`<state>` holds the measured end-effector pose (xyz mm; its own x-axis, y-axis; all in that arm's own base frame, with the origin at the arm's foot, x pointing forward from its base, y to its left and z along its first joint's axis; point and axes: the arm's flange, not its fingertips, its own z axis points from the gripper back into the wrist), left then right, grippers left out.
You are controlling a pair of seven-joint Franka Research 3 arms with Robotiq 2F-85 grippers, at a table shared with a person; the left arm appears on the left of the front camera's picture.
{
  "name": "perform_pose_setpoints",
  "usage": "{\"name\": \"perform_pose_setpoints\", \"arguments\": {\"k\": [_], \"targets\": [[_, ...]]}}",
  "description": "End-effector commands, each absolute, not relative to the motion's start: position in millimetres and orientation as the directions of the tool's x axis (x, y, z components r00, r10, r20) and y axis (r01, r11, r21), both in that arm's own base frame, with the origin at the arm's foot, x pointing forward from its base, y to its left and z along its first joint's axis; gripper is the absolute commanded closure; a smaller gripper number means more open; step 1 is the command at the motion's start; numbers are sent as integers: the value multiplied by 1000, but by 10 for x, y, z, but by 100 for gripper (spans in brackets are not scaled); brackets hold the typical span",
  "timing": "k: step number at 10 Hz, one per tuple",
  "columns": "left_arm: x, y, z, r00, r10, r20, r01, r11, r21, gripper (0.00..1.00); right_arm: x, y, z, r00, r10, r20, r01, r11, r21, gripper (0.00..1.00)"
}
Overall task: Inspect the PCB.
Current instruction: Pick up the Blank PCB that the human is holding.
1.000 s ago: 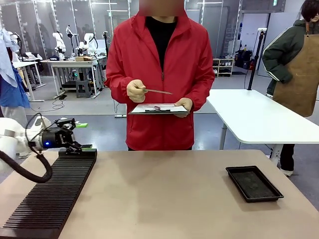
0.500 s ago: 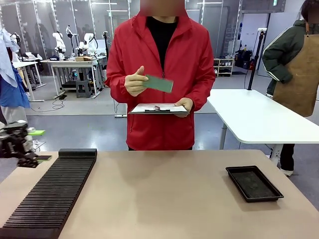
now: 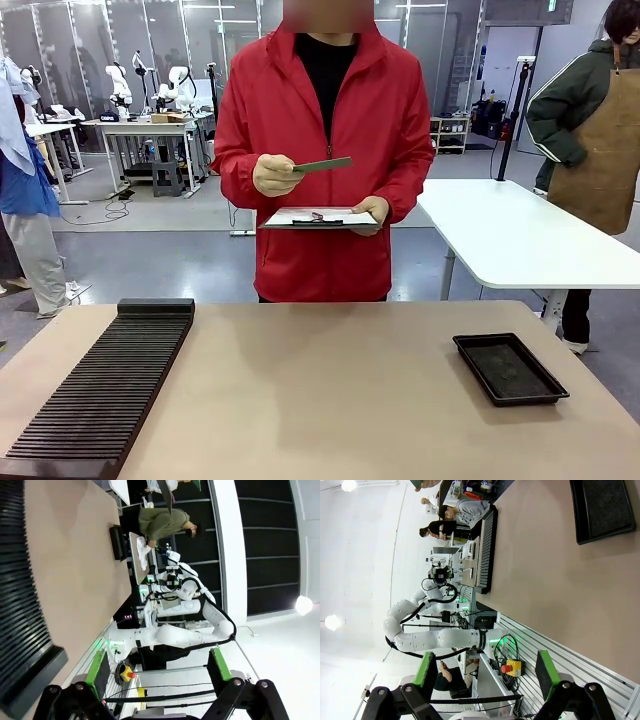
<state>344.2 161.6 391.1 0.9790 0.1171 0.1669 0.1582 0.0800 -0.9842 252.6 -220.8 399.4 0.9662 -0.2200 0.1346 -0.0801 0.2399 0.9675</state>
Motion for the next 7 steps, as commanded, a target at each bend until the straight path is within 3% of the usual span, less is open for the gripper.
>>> {"name": "perform_pose_setpoints", "arguments": {"k": [1,7], "targets": [[3156,1735,3900,967,160,199,189,74,-979,0,2522,-2214,4013,965,-227,133,-79,235,969,0],[3046,1838,3821,963,196,184,173,74,-982,0,2522,-2214,4013,965,-227,133,-79,235,969,0]]}}
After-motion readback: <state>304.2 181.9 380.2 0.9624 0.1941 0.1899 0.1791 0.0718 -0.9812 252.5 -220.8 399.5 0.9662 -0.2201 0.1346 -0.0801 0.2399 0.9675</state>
